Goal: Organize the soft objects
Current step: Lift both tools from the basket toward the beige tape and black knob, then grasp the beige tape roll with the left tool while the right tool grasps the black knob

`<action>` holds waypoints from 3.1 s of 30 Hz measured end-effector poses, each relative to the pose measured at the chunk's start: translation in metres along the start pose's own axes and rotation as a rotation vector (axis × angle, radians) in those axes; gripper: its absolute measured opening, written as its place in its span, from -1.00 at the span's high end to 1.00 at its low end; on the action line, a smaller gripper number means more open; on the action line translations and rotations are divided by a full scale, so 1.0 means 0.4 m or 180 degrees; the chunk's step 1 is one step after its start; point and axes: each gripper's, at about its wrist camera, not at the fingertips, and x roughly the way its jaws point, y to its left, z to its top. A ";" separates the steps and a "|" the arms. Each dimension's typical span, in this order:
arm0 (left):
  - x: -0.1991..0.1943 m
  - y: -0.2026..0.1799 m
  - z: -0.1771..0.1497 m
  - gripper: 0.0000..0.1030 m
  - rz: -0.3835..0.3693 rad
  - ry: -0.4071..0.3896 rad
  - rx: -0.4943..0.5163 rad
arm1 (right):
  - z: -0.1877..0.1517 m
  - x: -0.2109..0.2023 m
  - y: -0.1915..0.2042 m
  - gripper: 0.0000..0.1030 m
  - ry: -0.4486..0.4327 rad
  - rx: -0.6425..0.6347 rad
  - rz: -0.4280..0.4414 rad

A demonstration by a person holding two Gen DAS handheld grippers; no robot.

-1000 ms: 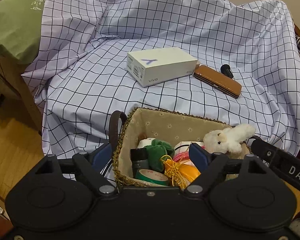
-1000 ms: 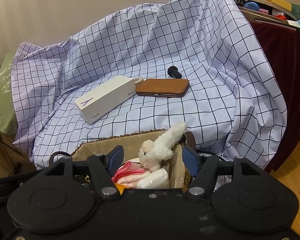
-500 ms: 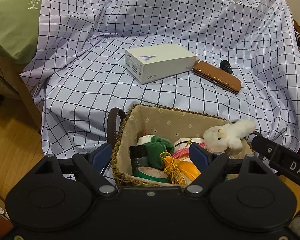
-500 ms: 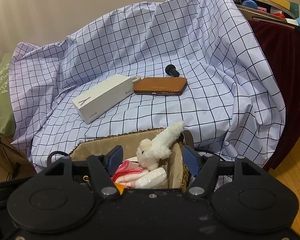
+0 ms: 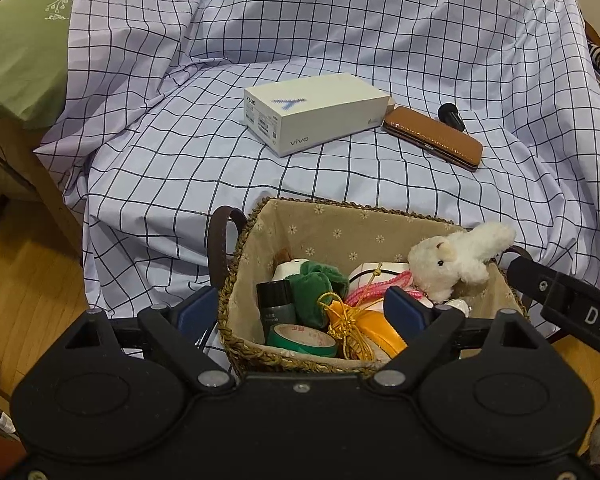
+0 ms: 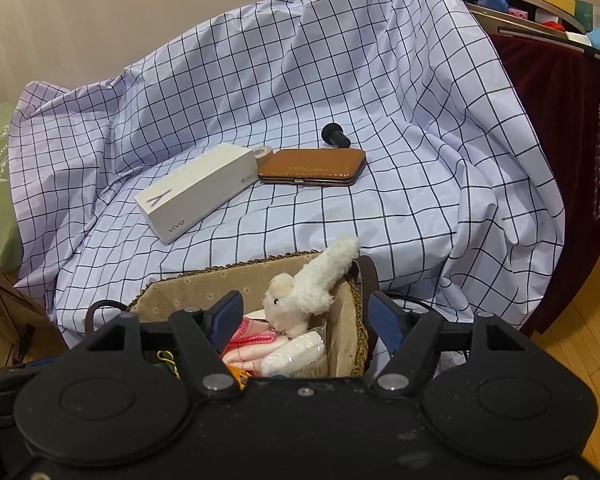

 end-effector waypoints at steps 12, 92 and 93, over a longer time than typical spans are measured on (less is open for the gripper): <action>0.003 -0.002 0.011 -0.74 0.0112 0.0046 0.0096 | 0.008 0.017 -0.008 -0.45 0.0146 -0.0033 -0.0080; 0.366 -0.081 0.337 -0.74 -0.0603 0.0542 0.0319 | 0.662 0.990 0.179 -0.47 0.0433 -0.1023 -0.0585; 0.364 -0.081 0.339 -0.74 -0.0603 0.0540 0.0322 | 0.669 0.987 0.174 -0.47 0.0413 -0.0995 -0.0561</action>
